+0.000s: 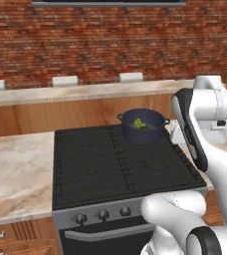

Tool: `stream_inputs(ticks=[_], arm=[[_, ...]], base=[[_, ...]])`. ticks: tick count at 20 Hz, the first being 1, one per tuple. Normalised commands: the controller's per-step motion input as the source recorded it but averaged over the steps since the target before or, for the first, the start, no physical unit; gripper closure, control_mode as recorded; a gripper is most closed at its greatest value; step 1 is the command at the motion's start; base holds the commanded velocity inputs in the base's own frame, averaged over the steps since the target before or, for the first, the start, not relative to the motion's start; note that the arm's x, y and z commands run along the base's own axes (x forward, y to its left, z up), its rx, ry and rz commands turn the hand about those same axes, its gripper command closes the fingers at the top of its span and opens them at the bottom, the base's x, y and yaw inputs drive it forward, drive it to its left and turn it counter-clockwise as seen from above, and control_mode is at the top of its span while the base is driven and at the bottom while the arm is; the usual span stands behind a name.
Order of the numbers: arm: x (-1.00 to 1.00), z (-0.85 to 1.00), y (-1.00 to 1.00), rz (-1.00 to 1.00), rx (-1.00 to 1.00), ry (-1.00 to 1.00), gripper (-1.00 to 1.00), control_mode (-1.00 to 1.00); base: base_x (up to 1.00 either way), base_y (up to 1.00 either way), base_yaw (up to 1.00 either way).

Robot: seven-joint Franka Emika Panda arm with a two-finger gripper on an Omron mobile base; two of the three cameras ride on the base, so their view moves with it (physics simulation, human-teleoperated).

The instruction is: Put the lime and broccoli in the pot. Retrieve the spatula and lightly stir the vegetables in the pot.

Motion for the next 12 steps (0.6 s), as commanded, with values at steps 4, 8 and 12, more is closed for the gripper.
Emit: stream_inputs(ticks=[4,8,12], arm=[[0.0,0.0,0.0,0.0,0.0,0.0,1.0,1.0],[0.0,0.0,0.0,0.0,0.0,0.0,1.0,1.0],[0.0,0.0,0.0,0.0,0.0,0.0,1.0,1.0]], base=[[0.0,-0.01,0.0],[0.0,0.0,0.0],[0.0,0.0,0.0]])
